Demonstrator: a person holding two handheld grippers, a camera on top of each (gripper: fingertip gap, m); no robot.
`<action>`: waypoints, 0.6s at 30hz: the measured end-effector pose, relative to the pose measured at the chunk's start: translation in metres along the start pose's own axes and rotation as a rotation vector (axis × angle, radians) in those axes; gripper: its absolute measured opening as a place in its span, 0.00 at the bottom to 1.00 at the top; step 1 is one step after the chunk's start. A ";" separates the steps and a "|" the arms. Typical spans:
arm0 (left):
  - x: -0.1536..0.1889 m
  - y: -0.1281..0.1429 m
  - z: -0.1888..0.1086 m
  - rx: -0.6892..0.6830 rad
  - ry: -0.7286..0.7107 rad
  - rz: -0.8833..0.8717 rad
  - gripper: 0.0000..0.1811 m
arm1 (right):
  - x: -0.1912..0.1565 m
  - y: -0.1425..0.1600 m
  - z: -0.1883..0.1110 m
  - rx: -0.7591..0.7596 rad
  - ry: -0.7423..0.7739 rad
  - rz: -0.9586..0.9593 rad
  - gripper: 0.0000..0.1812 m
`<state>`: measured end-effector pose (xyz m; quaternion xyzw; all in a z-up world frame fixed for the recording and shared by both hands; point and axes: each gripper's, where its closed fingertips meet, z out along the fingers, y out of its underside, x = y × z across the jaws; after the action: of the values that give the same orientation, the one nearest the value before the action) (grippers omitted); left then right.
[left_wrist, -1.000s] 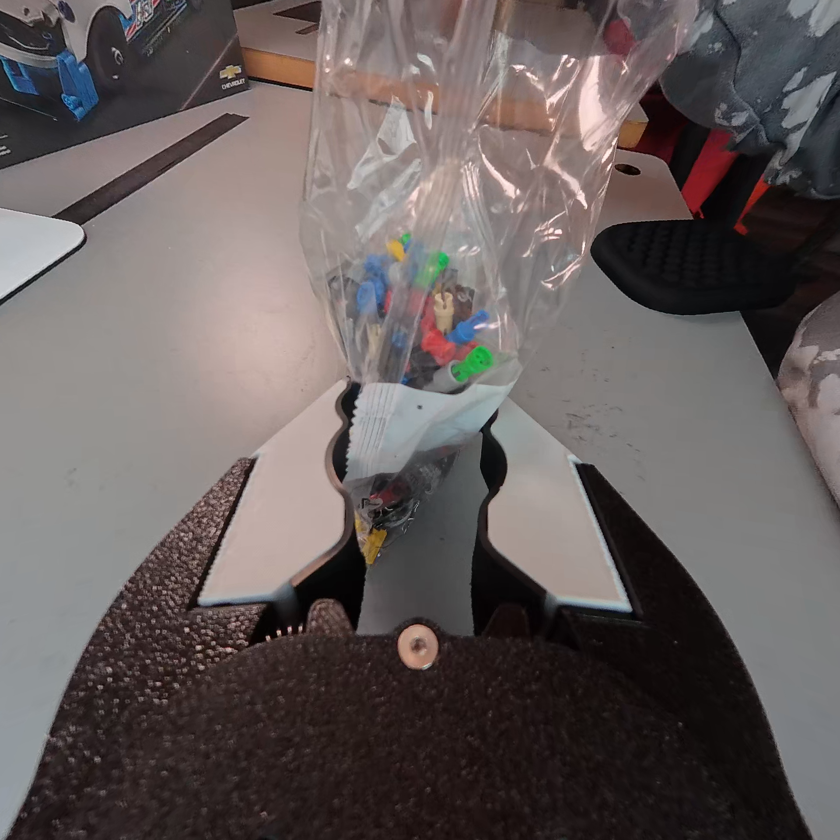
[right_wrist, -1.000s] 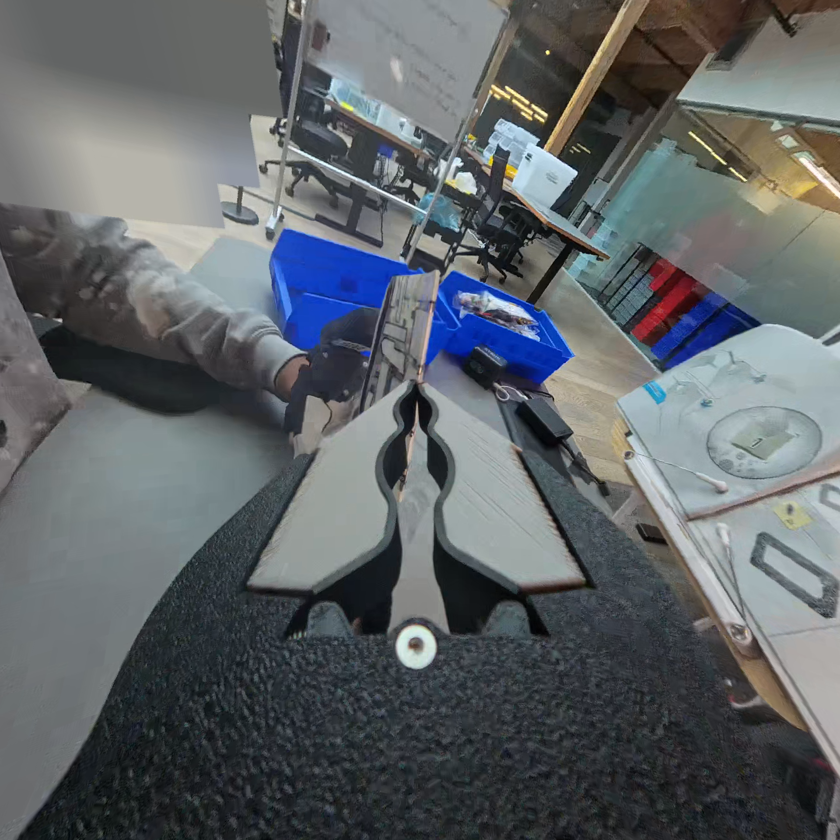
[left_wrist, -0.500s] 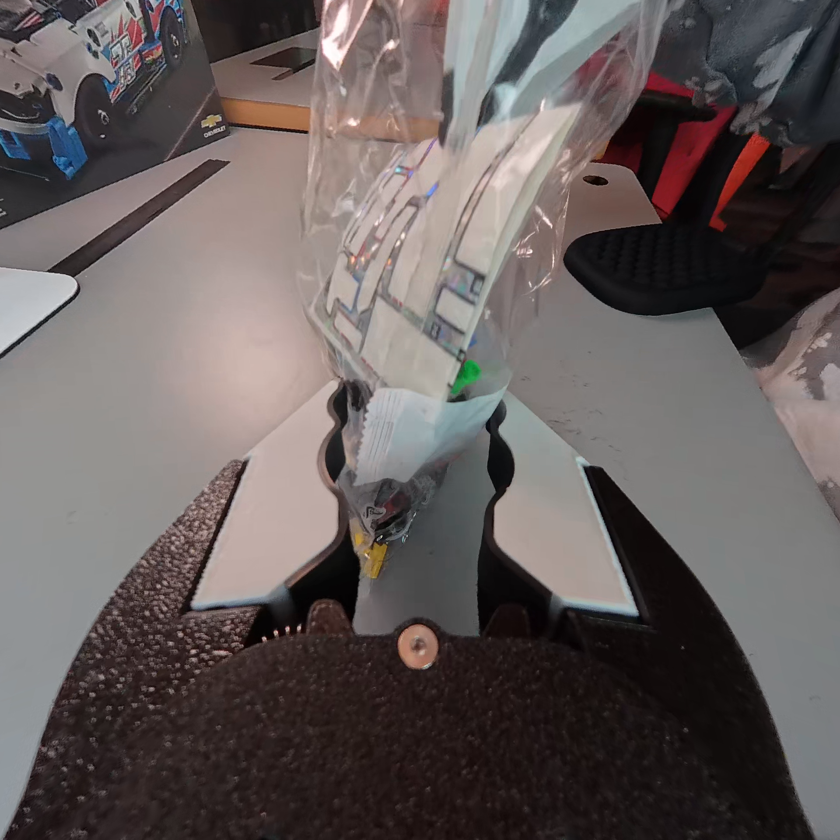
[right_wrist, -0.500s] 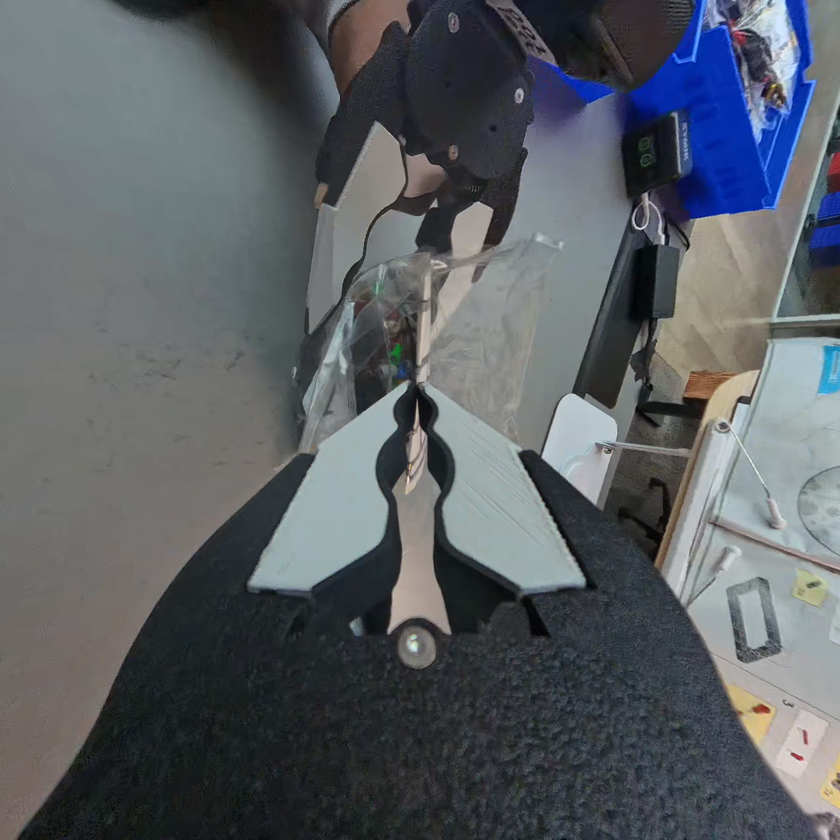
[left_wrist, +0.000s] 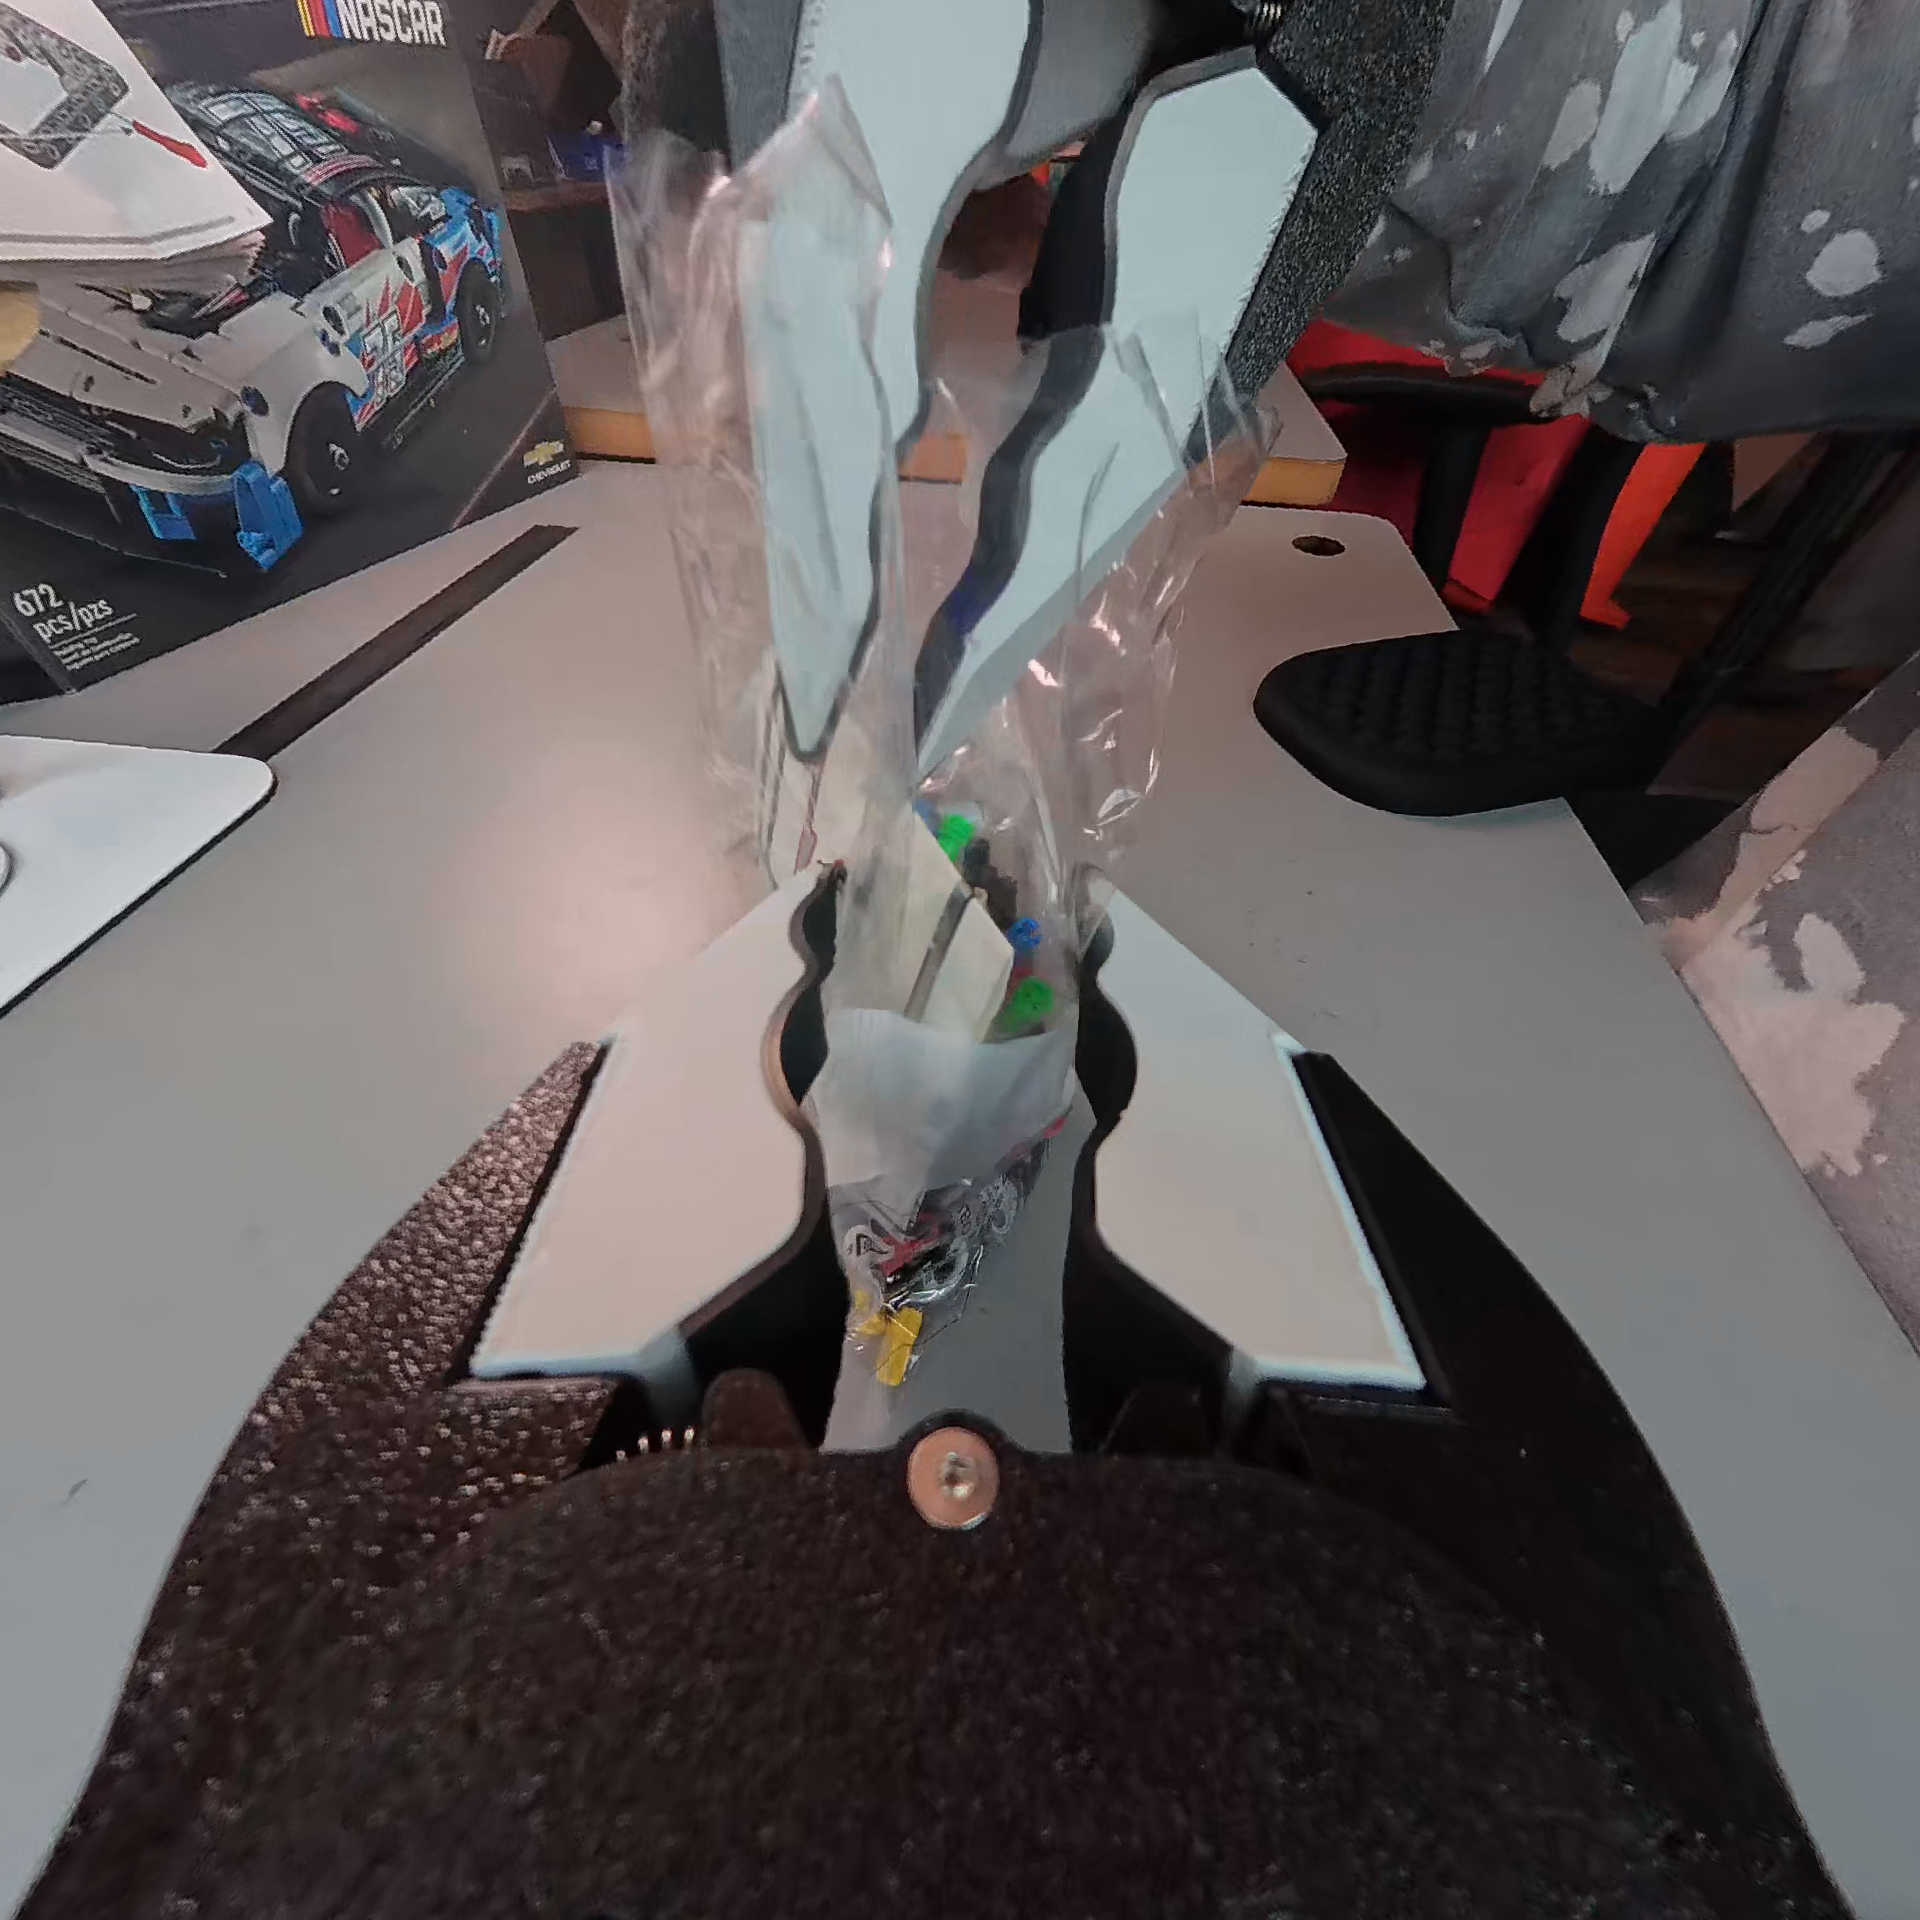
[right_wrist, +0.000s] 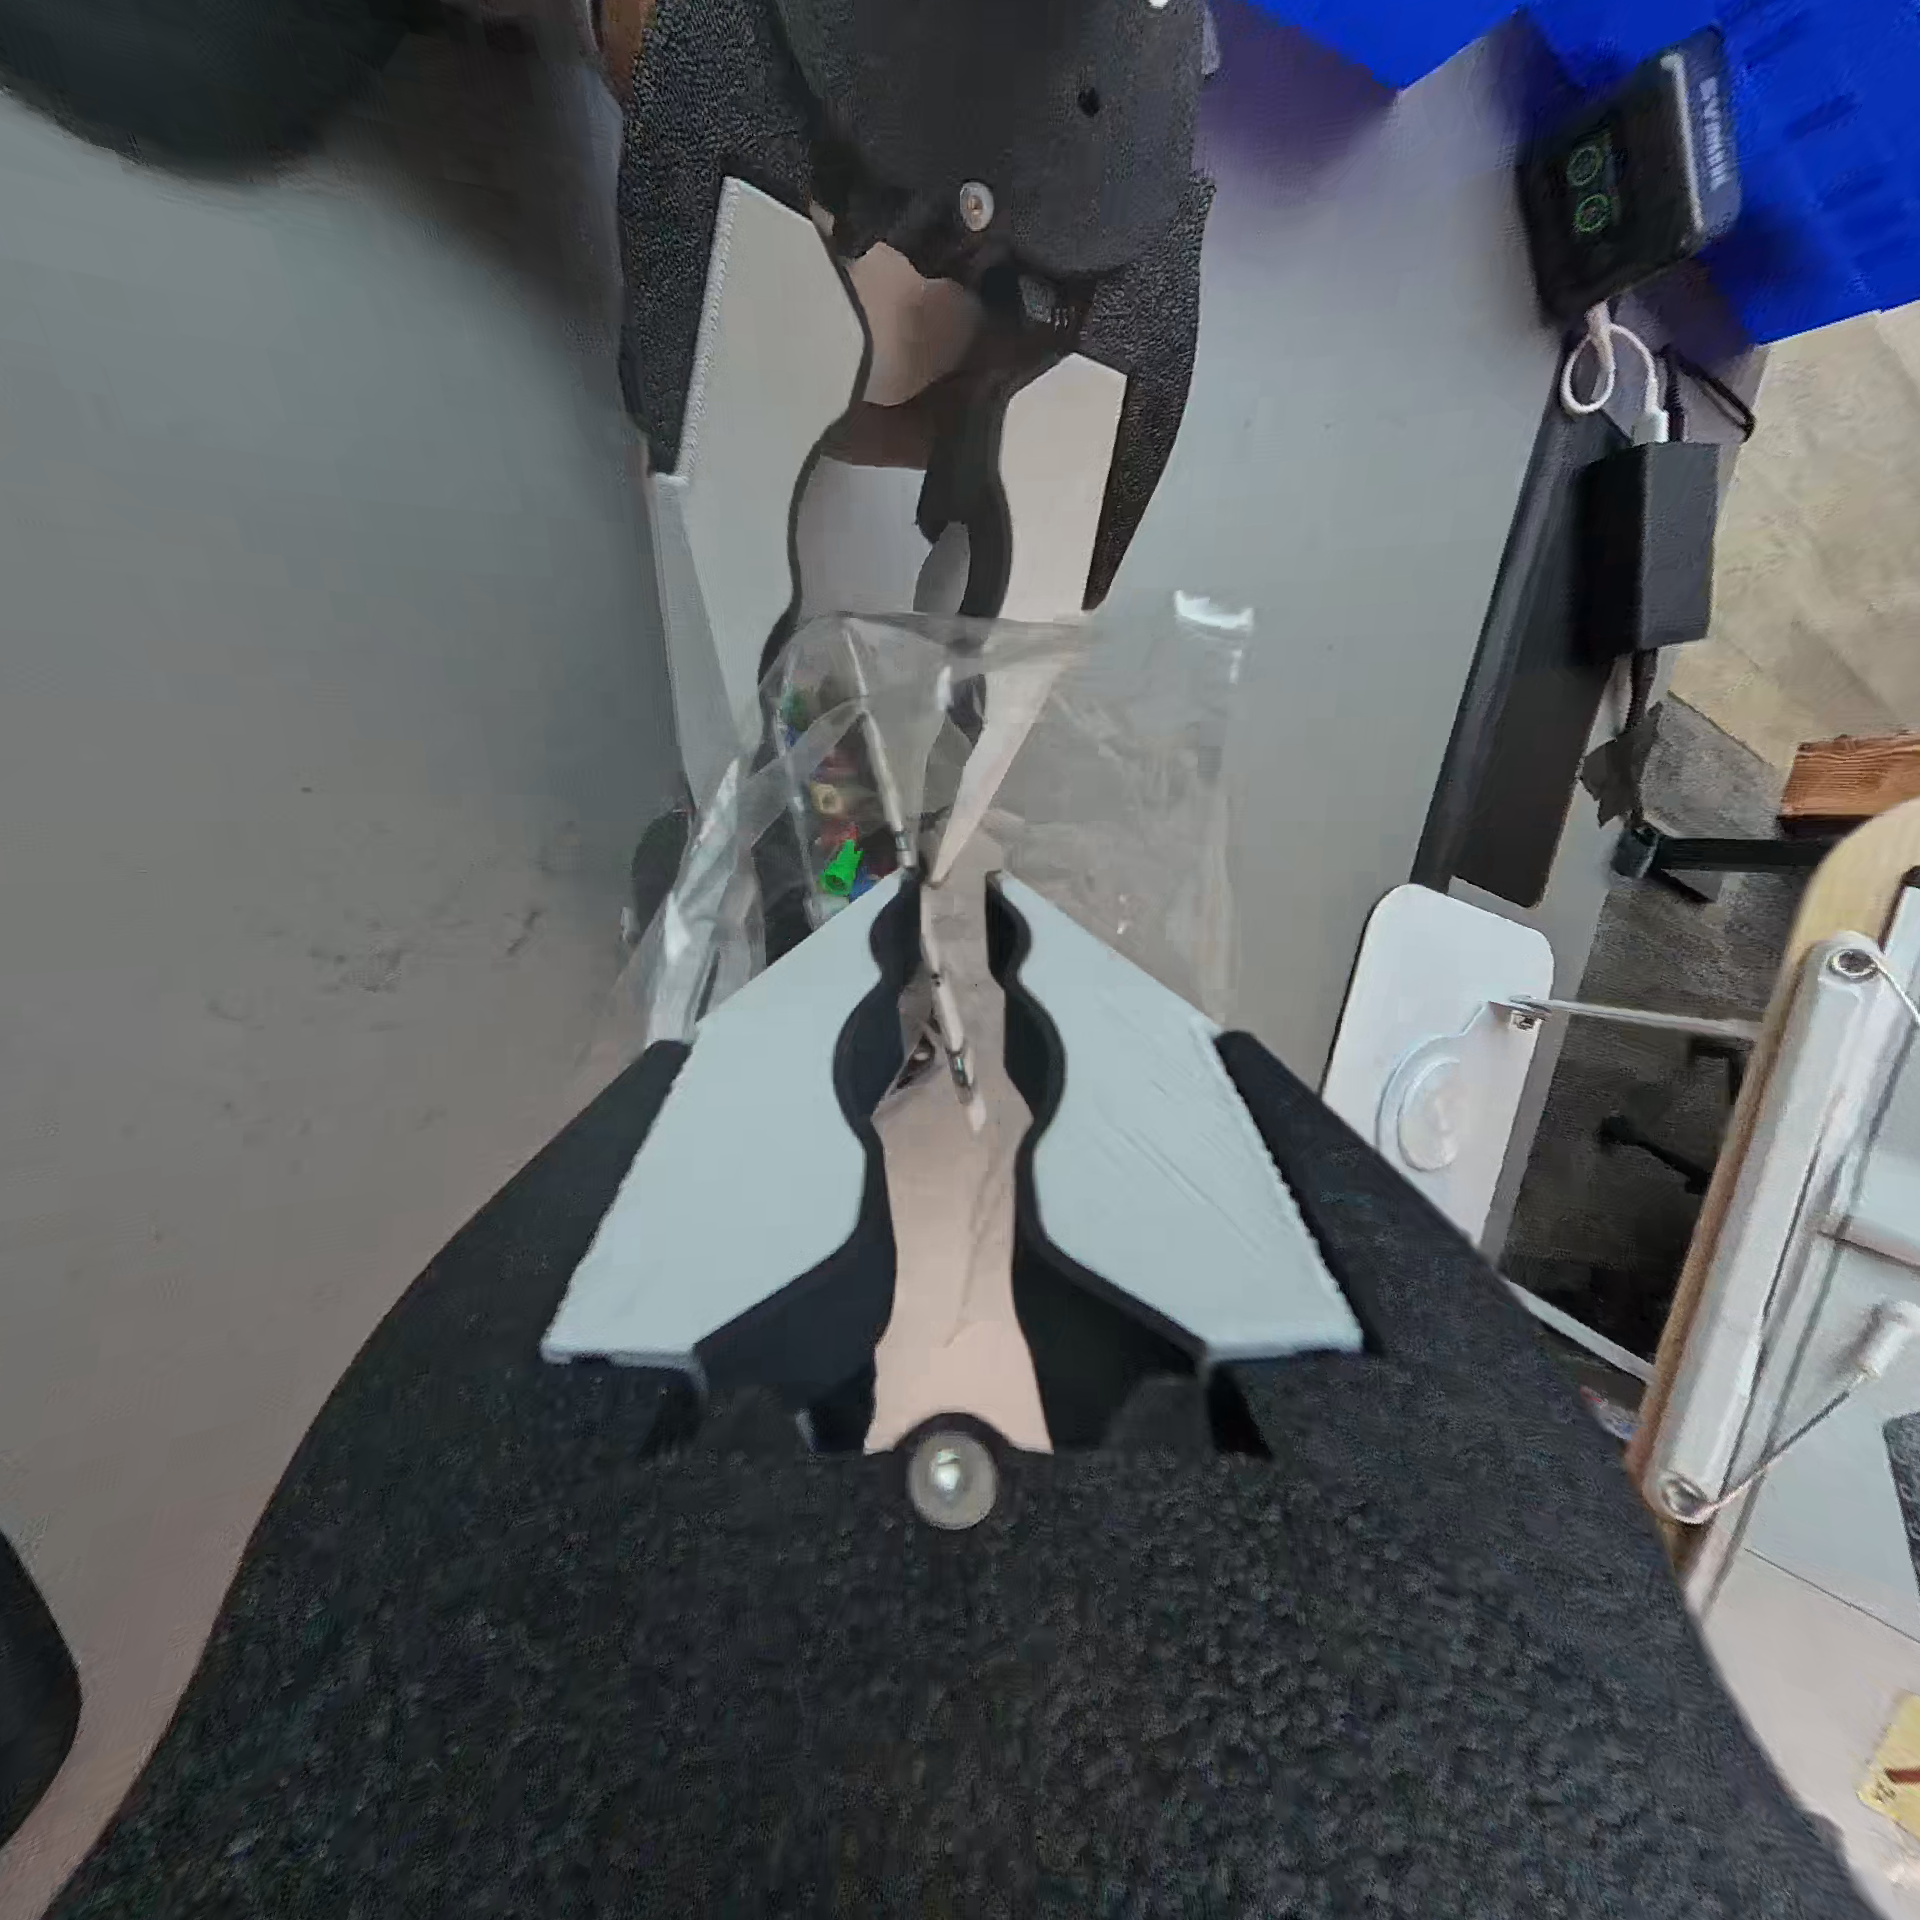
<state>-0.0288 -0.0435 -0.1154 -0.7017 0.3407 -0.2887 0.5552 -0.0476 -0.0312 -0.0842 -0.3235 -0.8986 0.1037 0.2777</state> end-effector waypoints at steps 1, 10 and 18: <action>-0.002 -0.001 -0.001 0.007 0.001 -0.013 0.24 | 0.004 -0.002 -0.009 0.037 0.028 0.010 0.07; -0.036 -0.004 -0.013 0.068 -0.162 -0.125 0.09 | 0.021 0.067 -0.104 0.520 0.255 0.559 0.38; -0.036 -0.017 -0.007 0.168 -0.163 -0.136 0.08 | -0.016 0.081 -0.007 0.766 0.135 0.727 0.00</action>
<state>-0.0533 -0.0165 -0.0977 -0.6952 0.2209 -0.2953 0.6170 0.0084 0.0207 -0.1150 -0.4952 -0.6063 0.4930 0.3796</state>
